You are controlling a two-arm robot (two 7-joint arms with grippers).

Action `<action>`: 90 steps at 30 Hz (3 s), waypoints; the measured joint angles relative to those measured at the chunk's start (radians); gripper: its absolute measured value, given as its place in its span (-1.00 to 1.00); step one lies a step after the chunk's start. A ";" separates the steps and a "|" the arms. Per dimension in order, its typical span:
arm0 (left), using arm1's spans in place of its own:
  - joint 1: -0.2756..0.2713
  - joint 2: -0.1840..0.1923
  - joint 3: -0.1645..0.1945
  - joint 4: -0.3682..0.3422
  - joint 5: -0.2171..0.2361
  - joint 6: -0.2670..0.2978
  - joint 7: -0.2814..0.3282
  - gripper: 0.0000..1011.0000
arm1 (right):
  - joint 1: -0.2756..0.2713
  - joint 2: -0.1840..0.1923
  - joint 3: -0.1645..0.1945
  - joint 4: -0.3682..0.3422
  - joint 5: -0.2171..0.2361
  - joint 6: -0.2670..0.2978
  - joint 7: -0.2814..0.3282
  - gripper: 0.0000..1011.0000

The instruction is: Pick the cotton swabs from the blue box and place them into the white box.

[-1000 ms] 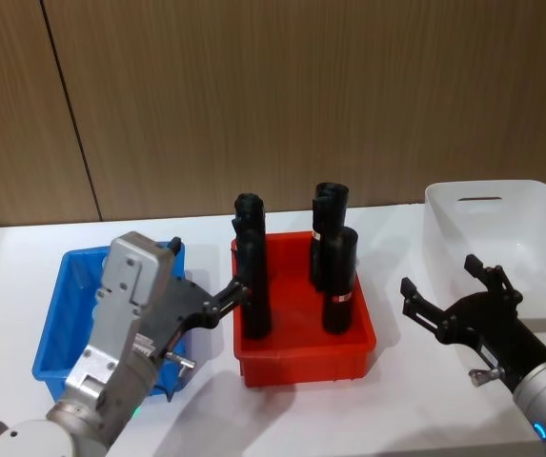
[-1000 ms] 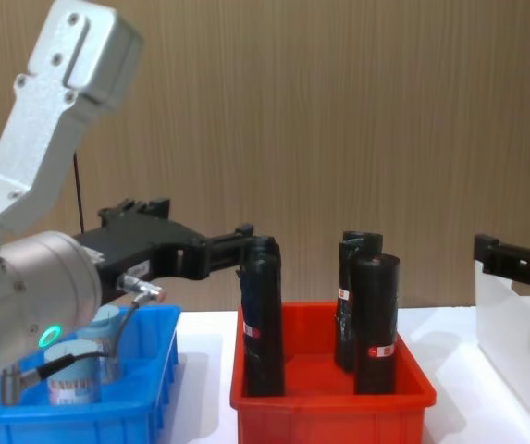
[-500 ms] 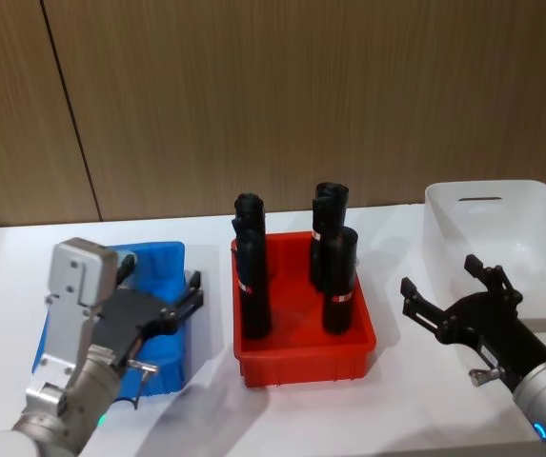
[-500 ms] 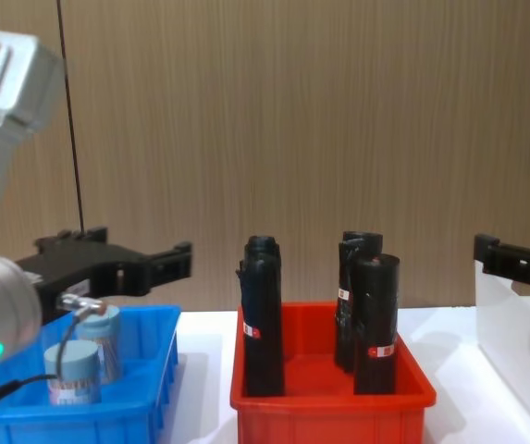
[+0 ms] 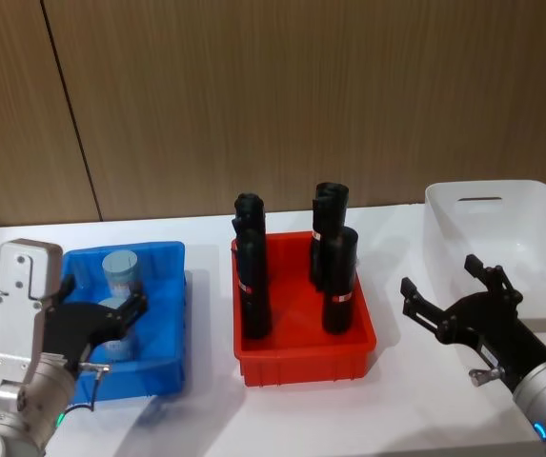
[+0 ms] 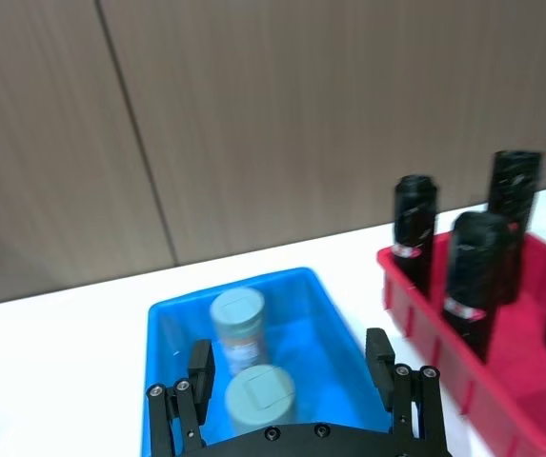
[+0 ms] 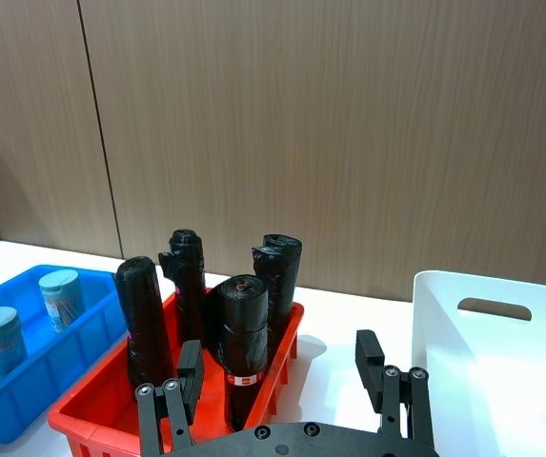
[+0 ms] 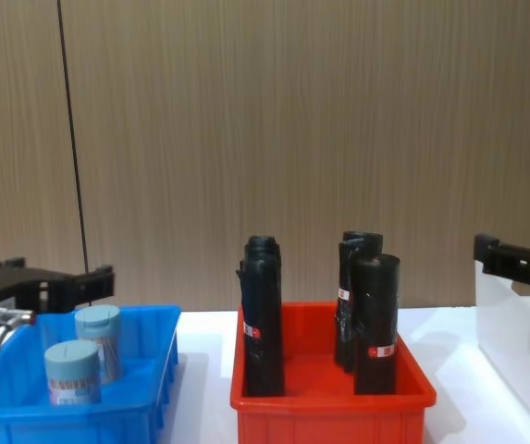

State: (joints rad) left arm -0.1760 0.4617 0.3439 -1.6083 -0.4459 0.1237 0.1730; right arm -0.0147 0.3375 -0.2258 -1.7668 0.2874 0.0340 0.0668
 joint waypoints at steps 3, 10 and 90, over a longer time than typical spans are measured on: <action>-0.007 0.001 -0.009 0.009 -0.003 0.027 0.019 0.99 | 0.000 0.000 0.000 0.000 0.000 0.000 0.000 0.98; -0.038 -0.008 -0.024 0.042 -0.003 0.094 0.045 0.99 | 0.000 0.000 0.000 0.000 0.000 0.000 0.000 0.98; -0.262 -0.115 -0.029 0.486 0.116 0.104 -0.286 0.99 | 0.000 0.000 0.000 0.000 0.000 0.000 0.000 0.98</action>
State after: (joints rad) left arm -0.4382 0.3466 0.3152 -1.1219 -0.3299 0.2273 -0.1130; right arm -0.0146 0.3375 -0.2258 -1.7668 0.2874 0.0341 0.0668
